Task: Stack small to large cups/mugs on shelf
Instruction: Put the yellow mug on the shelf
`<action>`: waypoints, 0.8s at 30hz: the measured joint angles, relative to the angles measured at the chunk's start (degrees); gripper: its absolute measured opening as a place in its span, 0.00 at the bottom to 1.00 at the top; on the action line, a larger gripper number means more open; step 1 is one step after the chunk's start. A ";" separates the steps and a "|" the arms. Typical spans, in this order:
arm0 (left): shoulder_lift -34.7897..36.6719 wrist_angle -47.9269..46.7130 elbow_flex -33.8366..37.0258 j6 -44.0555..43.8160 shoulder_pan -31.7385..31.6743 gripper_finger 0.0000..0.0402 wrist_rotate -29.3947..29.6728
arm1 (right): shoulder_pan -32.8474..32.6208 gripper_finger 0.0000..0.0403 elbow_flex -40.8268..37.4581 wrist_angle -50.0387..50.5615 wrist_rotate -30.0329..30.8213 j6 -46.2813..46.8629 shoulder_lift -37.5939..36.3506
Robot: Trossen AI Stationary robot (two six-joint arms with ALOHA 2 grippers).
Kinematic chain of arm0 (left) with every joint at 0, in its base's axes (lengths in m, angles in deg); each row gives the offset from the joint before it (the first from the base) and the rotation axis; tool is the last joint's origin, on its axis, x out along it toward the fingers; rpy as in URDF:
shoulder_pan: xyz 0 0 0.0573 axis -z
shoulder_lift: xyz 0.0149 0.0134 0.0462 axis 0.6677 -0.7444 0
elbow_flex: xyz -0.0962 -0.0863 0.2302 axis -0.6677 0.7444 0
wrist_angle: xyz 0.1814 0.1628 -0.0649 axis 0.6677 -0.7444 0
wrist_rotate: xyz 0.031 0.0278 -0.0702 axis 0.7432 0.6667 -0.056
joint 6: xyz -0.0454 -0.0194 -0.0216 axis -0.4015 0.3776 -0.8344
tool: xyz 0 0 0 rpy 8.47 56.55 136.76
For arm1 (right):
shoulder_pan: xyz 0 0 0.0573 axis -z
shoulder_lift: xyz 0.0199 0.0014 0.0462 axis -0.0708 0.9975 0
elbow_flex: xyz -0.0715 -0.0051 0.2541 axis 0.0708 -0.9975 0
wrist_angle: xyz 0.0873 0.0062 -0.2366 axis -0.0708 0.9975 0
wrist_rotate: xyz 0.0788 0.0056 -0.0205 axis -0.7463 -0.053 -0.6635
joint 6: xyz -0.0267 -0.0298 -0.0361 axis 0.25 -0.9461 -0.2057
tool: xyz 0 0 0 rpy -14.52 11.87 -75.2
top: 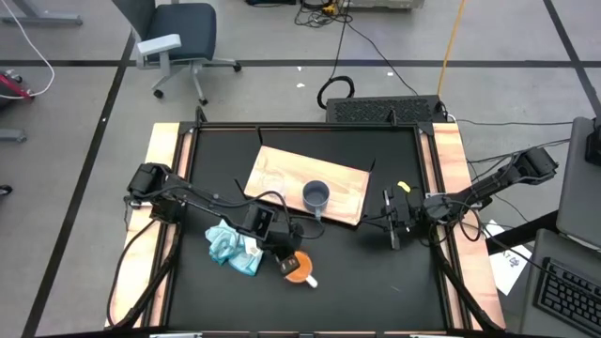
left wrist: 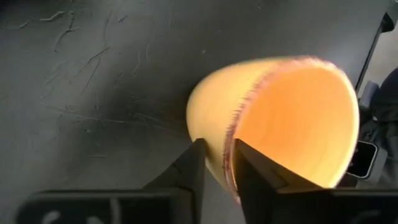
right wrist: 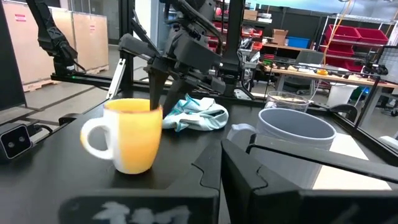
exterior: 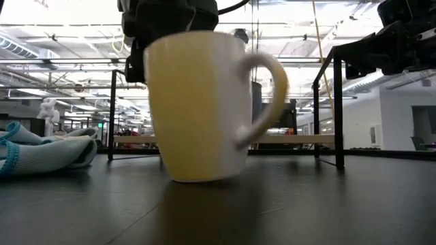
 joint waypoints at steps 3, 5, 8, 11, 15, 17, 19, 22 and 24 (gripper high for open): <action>-0.03 0.64 -0.01 0.84 0.02 0.10 -0.35 | 0.00 0.00 0.00 0.14 0.00 0.00 0.01; -0.04 1.00 0.02 3.23 0.02 0.05 -1.38 | 0.00 0.00 0.00 0.29 0.00 0.00 0.01; -0.04 1.51 0.00 8.25 0.13 0.03 -1.99 | 0.00 0.00 0.00 0.31 0.00 0.01 0.02; -0.04 0.95 0.02 14.46 0.56 0.03 -1.60 | 0.00 0.00 0.00 0.31 0.00 0.02 0.02; -0.04 -0.88 0.00 21.68 1.11 0.03 1.45 | 0.00 0.00 0.00 0.31 0.00 0.04 0.02; -0.04 -1.27 0.00 25.12 1.53 0.03 2.92 | 0.00 0.00 0.00 0.31 0.00 0.04 0.02; -0.01 -1.42 -0.05 28.06 2.00 0.03 4.87 | 0.00 0.00 0.00 0.31 0.00 0.04 0.02; 0.04 -0.64 -0.07 32.04 2.76 0.03 6.22 | 0.00 0.00 0.00 0.31 0.00 0.09 0.02; 0.23 -0.02 -0.07 34.60 3.13 0.03 6.28 | 0.00 0.00 0.00 0.31 0.00 0.10 0.02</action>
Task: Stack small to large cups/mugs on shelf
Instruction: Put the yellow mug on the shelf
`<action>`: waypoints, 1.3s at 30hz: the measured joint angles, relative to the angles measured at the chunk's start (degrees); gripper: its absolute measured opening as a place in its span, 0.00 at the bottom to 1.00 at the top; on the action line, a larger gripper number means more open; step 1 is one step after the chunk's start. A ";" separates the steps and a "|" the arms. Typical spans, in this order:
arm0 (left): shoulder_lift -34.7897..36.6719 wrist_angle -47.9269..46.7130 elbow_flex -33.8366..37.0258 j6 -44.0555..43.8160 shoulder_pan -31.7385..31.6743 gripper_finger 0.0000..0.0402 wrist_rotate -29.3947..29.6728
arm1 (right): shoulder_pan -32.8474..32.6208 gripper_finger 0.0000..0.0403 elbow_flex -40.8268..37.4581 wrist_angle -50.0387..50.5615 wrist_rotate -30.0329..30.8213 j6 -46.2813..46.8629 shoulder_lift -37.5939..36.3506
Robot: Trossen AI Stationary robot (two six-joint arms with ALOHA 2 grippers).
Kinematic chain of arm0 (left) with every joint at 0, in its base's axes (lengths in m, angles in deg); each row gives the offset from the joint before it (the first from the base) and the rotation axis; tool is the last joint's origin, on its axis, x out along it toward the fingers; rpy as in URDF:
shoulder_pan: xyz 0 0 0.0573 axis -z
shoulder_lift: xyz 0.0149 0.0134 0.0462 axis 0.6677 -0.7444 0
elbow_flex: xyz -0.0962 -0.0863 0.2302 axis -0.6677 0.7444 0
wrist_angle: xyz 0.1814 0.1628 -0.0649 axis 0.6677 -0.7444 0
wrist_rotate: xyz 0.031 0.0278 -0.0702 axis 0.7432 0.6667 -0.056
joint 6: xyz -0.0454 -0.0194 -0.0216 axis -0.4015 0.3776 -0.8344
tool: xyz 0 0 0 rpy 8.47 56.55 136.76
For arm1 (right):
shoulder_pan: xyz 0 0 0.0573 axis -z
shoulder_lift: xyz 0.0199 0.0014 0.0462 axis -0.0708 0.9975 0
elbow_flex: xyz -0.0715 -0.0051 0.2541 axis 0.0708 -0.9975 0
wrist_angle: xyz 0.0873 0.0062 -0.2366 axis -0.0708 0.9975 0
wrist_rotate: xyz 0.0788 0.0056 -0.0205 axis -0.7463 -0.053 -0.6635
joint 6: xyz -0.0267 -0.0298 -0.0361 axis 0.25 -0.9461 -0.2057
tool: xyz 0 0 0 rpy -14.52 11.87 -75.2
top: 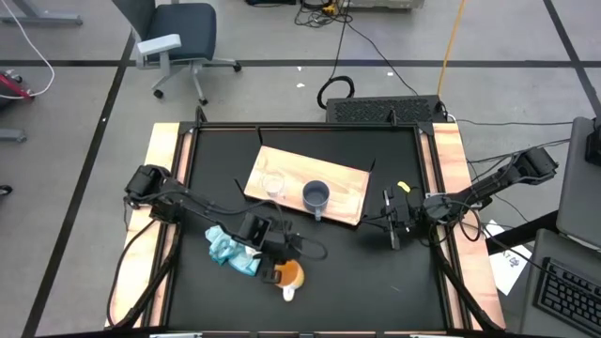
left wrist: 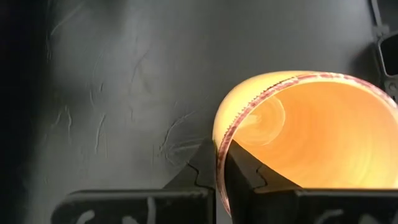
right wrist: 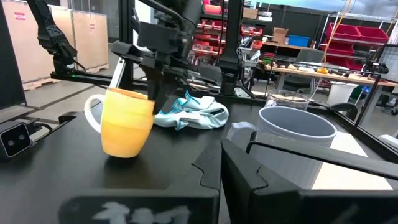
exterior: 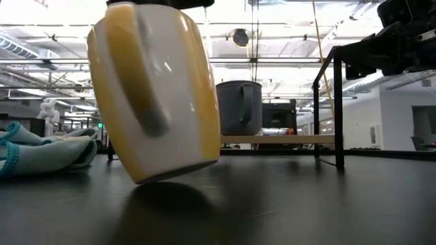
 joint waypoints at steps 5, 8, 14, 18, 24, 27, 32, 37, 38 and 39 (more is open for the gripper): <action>0.12 1.68 0.02 5.09 0.74 0.03 0.07 | 0.00 0.00 0.00 0.00 0.00 0.01 0.00; 0.12 1.98 0.02 8.56 1.15 0.03 0.53 | 0.00 0.00 0.00 0.00 0.00 0.01 0.00; 0.16 3.18 0.04 10.53 1.41 0.03 1.92 | -0.02 0.00 0.00 0.00 0.00 0.03 0.00; 0.16 5.61 -0.15 9.95 1.36 0.02 2.91 | 0.00 0.00 0.00 0.00 0.00 0.06 0.00; 0.14 2.58 -6.13 11.95 0.99 0.02 6.68 | 0.00 0.00 0.00 0.00 0.00 0.76 0.00; 0.16 -0.13 -10.03 13.86 0.47 0.02 8.30 | 0.00 0.00 0.00 0.00 0.00 1.26 0.00; 0.16 -1.92 -15.11 18.81 -0.68 0.02 11.29 | 0.00 0.00 0.00 0.00 0.00 1.26 0.00; 1.16 -2.39 -17.00 22.56 -2.29 0.02 12.76 | 0.00 0.00 0.00 0.00 0.00 1.26 0.00; 1.75 -2.80 -17.00 22.84 -2.84 0.02 12.95 | 0.00 0.00 0.00 0.00 -0.02 1.26 0.00; 2.65 -2.78 -16.90 22.93 -3.31 0.02 13.17 | 0.00 0.00 0.00 0.00 -0.01 1.27 0.00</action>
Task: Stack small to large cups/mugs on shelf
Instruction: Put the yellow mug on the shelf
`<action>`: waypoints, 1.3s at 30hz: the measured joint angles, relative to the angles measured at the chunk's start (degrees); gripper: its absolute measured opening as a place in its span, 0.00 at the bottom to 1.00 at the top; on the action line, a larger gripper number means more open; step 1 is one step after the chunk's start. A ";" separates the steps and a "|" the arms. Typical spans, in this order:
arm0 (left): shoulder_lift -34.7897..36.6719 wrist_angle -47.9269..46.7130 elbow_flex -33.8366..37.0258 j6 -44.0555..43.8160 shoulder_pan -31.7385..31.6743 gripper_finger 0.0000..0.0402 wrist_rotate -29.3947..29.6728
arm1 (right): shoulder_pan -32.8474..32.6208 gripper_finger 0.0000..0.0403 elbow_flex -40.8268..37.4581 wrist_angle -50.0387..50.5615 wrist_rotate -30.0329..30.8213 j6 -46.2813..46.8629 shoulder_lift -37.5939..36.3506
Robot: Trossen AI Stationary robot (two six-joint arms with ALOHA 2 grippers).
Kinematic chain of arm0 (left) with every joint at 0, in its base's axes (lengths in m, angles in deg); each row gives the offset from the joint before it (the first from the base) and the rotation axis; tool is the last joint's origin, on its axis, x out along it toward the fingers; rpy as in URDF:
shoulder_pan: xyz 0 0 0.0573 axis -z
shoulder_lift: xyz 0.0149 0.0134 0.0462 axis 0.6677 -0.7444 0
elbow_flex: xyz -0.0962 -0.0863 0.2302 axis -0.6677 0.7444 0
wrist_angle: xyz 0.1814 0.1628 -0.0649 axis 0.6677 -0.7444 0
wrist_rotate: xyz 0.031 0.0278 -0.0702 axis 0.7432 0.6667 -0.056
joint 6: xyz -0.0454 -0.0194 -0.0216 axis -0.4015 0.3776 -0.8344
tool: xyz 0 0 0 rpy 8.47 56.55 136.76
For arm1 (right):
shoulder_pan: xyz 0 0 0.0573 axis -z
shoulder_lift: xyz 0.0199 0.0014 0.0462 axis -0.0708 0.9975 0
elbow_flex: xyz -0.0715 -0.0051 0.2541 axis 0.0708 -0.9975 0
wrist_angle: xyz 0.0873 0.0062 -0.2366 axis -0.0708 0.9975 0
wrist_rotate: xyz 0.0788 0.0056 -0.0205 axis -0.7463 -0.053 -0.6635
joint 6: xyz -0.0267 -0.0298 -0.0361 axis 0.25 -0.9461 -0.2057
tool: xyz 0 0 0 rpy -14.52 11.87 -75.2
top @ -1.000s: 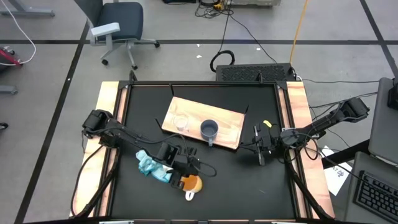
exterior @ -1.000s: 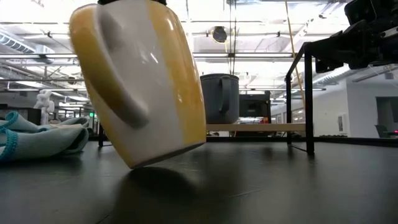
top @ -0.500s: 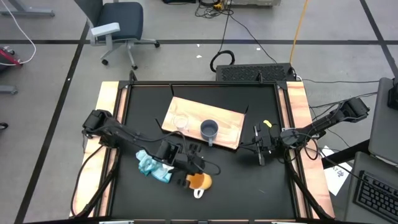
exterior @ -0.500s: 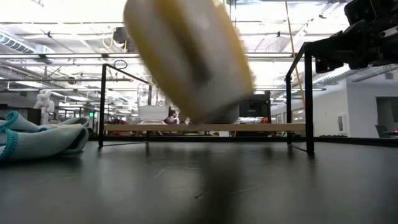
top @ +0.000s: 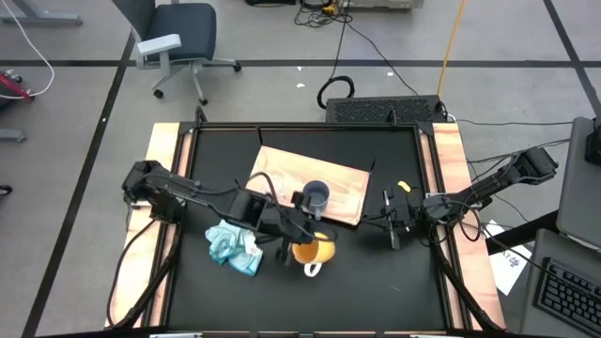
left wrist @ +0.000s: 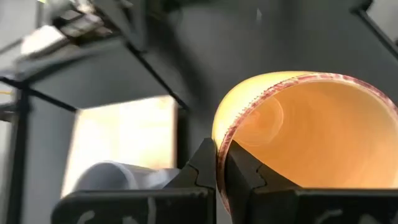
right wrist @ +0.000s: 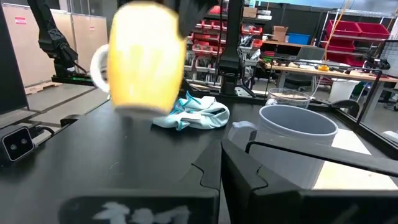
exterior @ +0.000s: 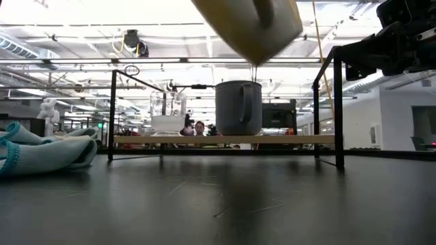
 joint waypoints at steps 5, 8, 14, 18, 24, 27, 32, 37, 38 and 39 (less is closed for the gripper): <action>6.28 0.12 1.96 -0.12 -1.65 0.02 3.19 | -0.02 0.00 0.00 -0.06 0.01 0.01 -0.02; 10.71 0.78 3.92 0.15 -1.56 0.02 5.23 | 0.00 0.00 0.00 0.01 0.01 0.03 -0.02; 22.64 4.76 13.28 -0.14 0.27 0.02 8.36 | 0.00 0.00 0.00 -0.08 -0.01 0.16 -0.04; 31.65 11.01 22.99 -0.46 1.02 0.02 9.20 | 0.00 0.00 0.00 -0.07 0.00 0.16 -0.02; 41.85 18.10 35.10 -2.77 0.49 0.02 9.74 | -0.01 0.00 0.00 -0.29 0.00 0.16 -0.02; 44.77 20.98 39.37 -3.34 -0.57 0.02 7.47 | -0.01 0.00 0.00 -0.51 0.00 0.16 -0.02; 47.48 25.04 44.66 -2.10 -4.26 0.02 3.75 | 0.00 0.00 0.00 -1.35 -0.01 0.16 -0.02; 47.81 30.72 47.72 -2.67 -10.49 0.02 -3.74 | 0.00 0.00 0.00 -2.14 -0.01 0.16 -0.02; 47.44 31.44 48.03 -2.99 -12.03 0.02 -5.97 | 0.00 0.00 0.00 -2.16 -0.01 0.18 -0.02; 46.71 32.15 48.11 -3.33 -13.58 0.02 -8.46 | 0.00 0.00 0.00 -2.16 -0.01 0.16 -0.02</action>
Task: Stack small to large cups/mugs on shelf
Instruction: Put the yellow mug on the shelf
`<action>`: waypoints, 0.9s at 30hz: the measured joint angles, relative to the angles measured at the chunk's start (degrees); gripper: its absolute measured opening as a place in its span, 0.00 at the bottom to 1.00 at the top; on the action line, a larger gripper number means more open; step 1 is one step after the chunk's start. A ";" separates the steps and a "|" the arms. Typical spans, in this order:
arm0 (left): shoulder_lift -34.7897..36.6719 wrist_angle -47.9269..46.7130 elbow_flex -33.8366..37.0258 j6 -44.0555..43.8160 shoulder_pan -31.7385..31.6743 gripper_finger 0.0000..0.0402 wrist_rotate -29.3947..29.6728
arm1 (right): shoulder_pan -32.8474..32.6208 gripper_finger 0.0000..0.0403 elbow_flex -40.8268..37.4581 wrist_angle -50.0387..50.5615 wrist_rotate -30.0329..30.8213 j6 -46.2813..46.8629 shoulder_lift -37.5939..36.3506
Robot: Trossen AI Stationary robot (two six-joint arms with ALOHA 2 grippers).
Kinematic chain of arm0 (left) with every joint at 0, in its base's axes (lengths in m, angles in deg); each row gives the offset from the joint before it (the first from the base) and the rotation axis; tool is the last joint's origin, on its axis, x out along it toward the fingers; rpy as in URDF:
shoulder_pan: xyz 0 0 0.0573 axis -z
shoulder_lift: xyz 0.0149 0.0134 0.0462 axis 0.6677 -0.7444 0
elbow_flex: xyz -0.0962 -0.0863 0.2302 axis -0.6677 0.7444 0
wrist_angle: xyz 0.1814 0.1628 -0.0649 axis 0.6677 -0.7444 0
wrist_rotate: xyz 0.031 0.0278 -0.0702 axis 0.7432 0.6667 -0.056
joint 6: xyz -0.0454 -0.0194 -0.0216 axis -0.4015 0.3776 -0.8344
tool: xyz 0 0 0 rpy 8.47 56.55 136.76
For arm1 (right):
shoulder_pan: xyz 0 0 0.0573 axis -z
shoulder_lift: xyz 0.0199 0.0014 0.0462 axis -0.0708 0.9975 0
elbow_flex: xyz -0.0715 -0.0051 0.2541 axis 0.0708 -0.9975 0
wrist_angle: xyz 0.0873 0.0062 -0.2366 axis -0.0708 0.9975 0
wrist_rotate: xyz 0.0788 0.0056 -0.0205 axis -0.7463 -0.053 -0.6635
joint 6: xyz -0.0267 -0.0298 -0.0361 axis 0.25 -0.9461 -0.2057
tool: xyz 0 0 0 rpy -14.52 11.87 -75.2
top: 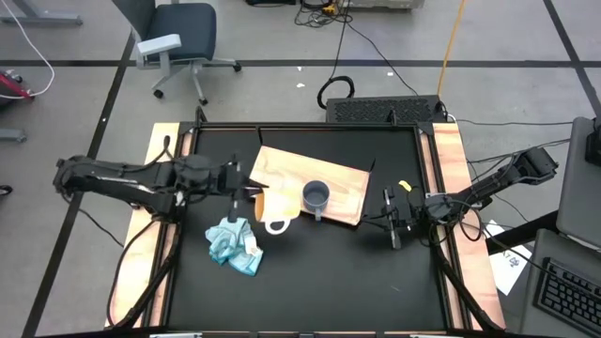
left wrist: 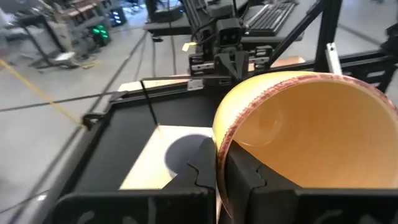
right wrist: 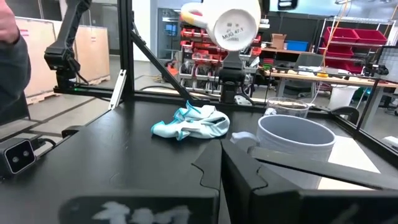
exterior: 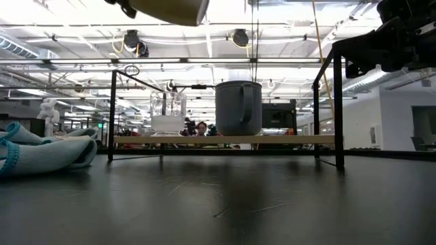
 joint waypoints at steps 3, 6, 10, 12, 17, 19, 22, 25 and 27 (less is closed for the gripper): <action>-2.82 2.54 0.02 -0.26 -3.45 0.02 -6.95 | -0.01 0.00 0.00 0.00 0.00 0.00 -0.01; -6.37 4.91 -0.94 -0.13 -6.08 0.02 -12.04 | 0.00 0.00 0.00 -0.02 0.00 0.00 0.00; -12.02 5.10 -4.44 0.86 -8.95 0.02 -16.94 | 0.00 0.00 0.00 0.00 0.02 -0.02 0.00; -14.62 4.96 -6.91 1.80 -9.68 0.02 -18.78 | 0.00 0.00 0.00 0.02 0.02 -0.05 0.00; -20.88 1.54 -13.52 5.12 -11.55 0.02 -21.77 | 0.00 0.00 0.00 0.09 0.02 -0.07 0.00; -23.42 0.50 -16.15 6.02 -12.36 0.02 -22.84 | 0.00 0.00 0.00 0.25 0.02 -0.16 0.00; -26.81 -1.27 -20.60 6.67 -14.13 0.02 -24.53 | 0.00 0.00 0.00 0.46 0.02 -0.29 0.00; -30.49 -4.22 -25.08 7.77 -16.22 0.02 -26.28 | 0.00 0.00 0.00 0.37 0.02 -1.15 0.00; -33.12 -6.17 -27.63 7.97 -17.32 0.02 -27.46 | 0.00 0.00 0.00 -0.44 0.05 -1.66 0.00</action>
